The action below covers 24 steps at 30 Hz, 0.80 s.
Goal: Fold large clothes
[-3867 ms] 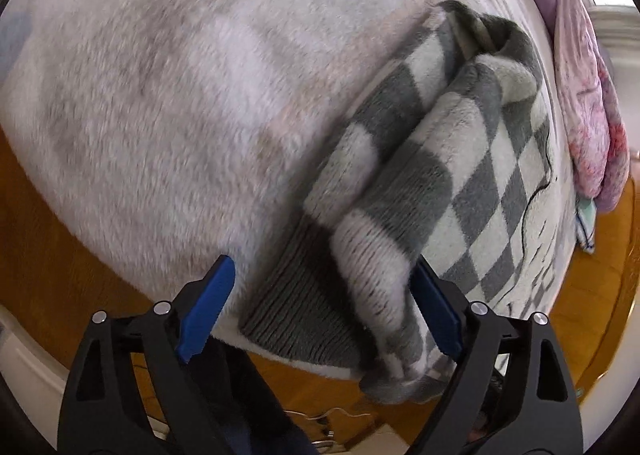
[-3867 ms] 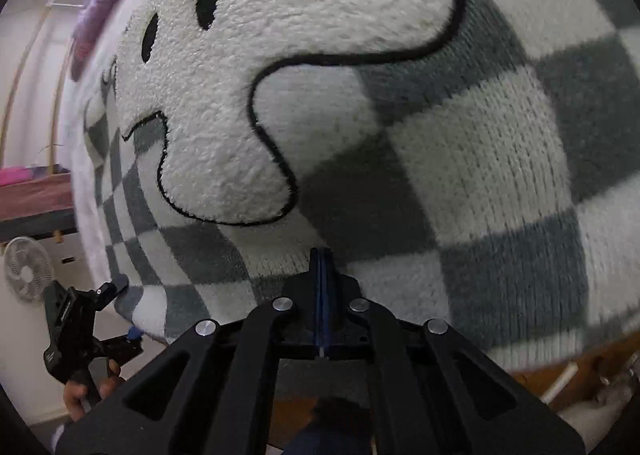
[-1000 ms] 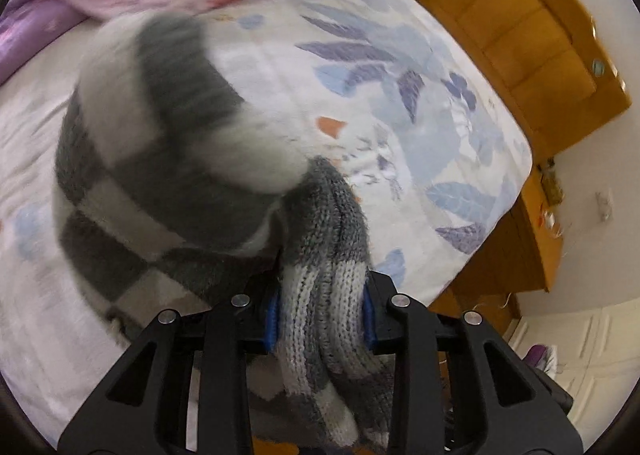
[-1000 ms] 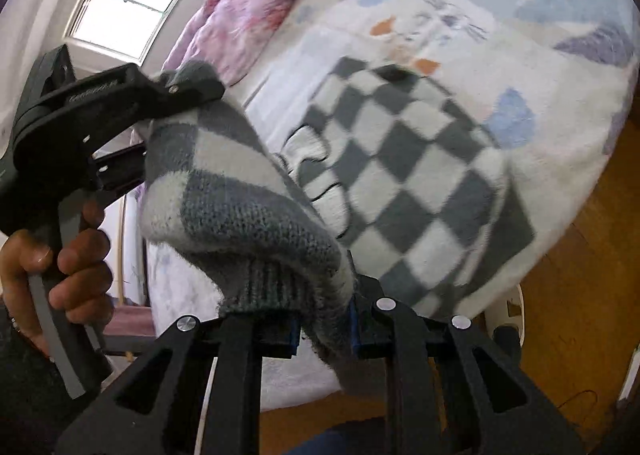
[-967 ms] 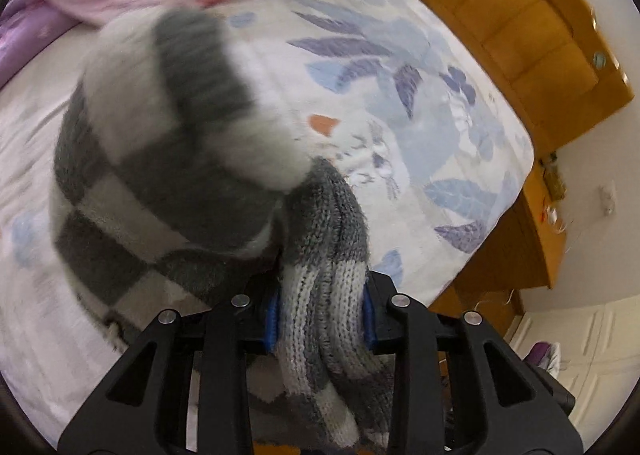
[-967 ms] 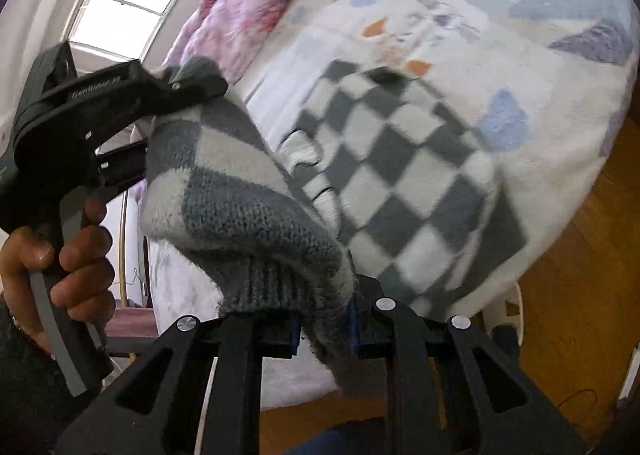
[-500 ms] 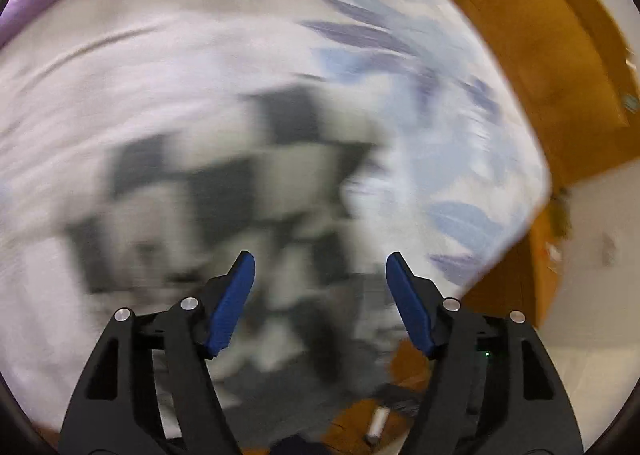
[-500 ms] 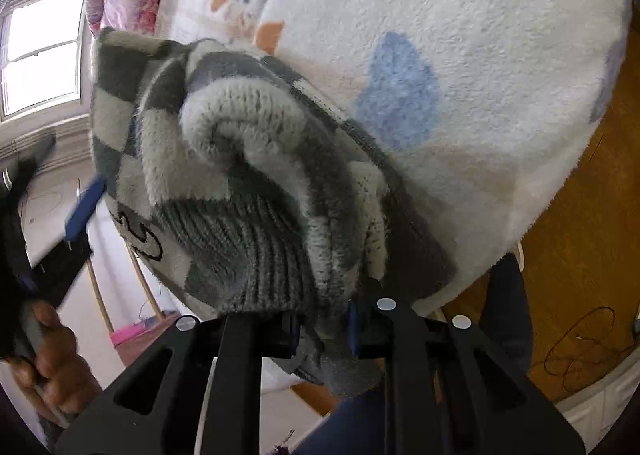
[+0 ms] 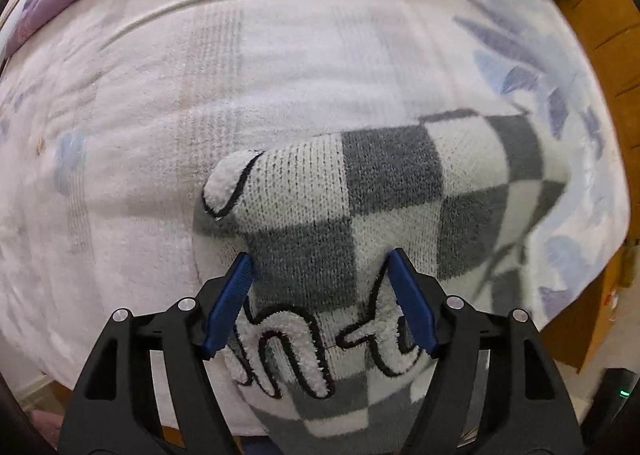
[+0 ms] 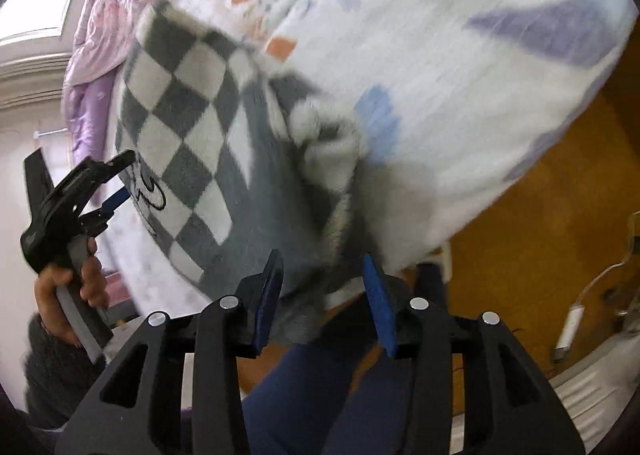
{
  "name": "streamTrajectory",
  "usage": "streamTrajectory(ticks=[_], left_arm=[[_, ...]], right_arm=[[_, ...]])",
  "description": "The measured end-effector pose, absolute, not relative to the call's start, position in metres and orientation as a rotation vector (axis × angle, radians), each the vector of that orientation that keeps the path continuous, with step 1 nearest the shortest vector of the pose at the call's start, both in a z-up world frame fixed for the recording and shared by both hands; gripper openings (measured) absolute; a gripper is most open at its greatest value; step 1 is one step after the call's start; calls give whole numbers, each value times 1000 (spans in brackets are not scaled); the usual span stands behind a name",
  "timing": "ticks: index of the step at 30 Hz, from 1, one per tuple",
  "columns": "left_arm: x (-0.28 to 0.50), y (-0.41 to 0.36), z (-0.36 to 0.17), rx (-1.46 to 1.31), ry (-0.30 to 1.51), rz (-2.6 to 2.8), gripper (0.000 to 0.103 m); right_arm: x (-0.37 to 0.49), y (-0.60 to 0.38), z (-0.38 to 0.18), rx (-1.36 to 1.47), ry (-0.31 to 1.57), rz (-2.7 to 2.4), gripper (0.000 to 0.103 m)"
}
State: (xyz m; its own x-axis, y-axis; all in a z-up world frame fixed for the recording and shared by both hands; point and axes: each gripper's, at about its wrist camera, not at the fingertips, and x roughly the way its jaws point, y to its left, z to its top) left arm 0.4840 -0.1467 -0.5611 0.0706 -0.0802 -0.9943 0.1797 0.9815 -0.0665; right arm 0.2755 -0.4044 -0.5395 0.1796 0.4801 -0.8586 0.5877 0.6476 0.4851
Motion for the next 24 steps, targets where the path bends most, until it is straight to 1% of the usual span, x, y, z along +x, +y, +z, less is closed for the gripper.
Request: streamTrajectory(ticks=[3,4,6,7,9,10,11,12,13,15,17,18,20,22,24], left_arm=[[487,-159,-570,133,1505,-188,70],[487,-162,-571,141,1509,-190,70],[488,-164,-573,152,1519,-192,70],[489,-166,-575,162,1524,-199,70],[490,-166,-574,173,1536,-213,70],[490,-165,-573,164,1538,-222,70],[490,-159,-571,130,1537,-240,70],[490,-153,-568,93,1534,-254,71],[489,-145,-565,40,1532,-274,73],[487,-128,-557,-92,1517,-322,73],[484,-117,-547,-120,1495,-312,74],[483,-110,-542,-135,1481,-310,74],[481,-97,-537,-183,1463,-284,74],[479,-85,-537,-214,1468,-209,74],[477,-75,-543,-236,1503,-96,79]], right_arm=[[295,-401,-515,770,1393,-89,40],[307,-393,-512,726,1369,-57,38],[335,-376,-514,680,1345,27,30],[346,-368,-521,685,1350,67,25],[366,-356,-547,652,1408,82,21],[373,-351,-561,615,1449,74,18],[377,-351,-581,579,1489,53,8],[380,-356,-595,580,1505,37,2],[380,-362,-608,600,1519,32,0],[382,-377,-620,694,1546,13,0],[389,-378,-604,676,1559,11,0],[394,-377,-589,640,1538,16,3],[412,-368,-550,591,1451,54,2],[433,-356,-523,572,1367,101,2],[456,-340,-512,518,1321,148,2]])
